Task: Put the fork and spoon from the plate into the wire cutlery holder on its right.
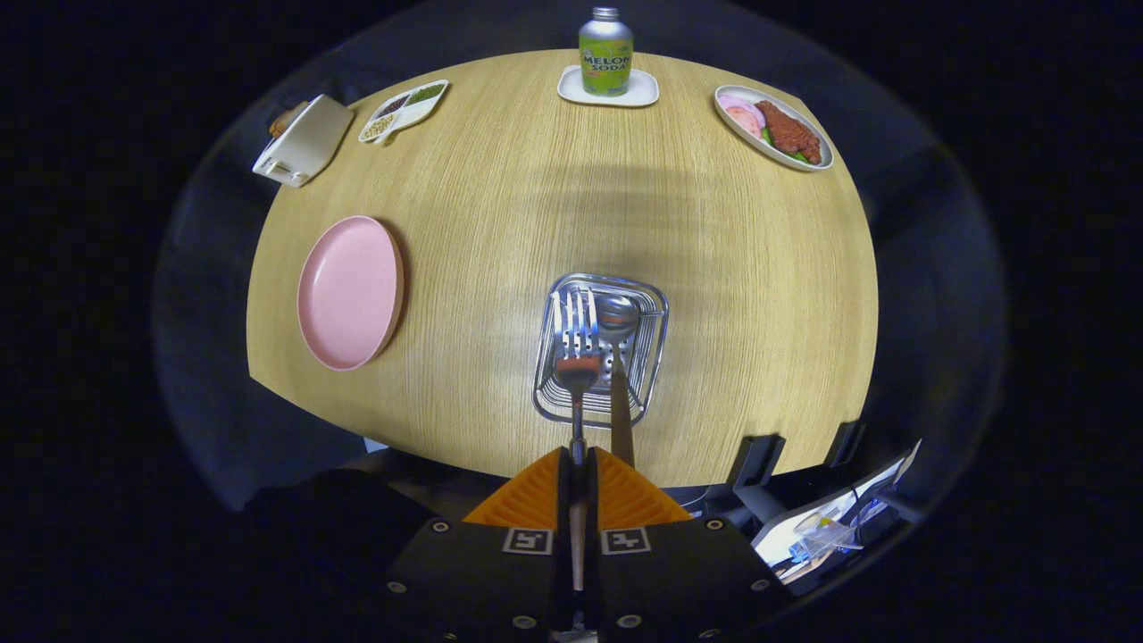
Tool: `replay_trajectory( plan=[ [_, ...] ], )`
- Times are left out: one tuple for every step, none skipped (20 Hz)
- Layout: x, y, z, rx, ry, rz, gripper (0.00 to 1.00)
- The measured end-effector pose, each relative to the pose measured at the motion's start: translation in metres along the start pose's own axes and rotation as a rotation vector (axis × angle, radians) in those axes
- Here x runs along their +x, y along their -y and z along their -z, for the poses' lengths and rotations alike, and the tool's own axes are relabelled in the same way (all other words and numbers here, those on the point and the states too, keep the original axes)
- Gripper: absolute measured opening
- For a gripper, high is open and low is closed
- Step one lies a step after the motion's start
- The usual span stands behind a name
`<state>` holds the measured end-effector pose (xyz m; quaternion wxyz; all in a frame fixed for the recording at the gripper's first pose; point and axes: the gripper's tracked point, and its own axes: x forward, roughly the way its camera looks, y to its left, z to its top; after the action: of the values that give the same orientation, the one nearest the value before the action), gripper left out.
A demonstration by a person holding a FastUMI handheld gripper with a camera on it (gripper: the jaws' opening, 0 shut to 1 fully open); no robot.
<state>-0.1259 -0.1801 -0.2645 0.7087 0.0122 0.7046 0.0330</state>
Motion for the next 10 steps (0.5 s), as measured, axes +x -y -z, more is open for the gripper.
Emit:
replay_trajectory(
  plan=[
    [0.0, 0.0, 0.0, 0.005, -0.002, -0.004, 0.07],
    [0.001, 0.001, 0.0, 0.011, 0.0, -0.005, 0.07],
    [0.002, 0.002, -0.001, 0.023, 0.001, -0.004, 0.08],
    [0.002, 0.004, -0.004, 0.037, 0.008, -0.004, 0.08],
    [0.004, 0.005, -0.004, 0.055, 0.016, -0.006, 0.09],
    [0.0, 0.006, -0.006, 0.068, 0.027, -0.01, 0.09],
    [-0.001, 0.006, -0.01, 0.081, 0.052, -0.014, 0.08],
    [-0.003, 0.007, -0.014, 0.09, 0.076, -0.017, 0.09],
    [-0.004, 0.006, -0.019, 0.094, 0.104, -0.024, 0.09],
    [-0.007, 0.008, -0.022, 0.09, 0.122, -0.016, 0.1]
  ],
)
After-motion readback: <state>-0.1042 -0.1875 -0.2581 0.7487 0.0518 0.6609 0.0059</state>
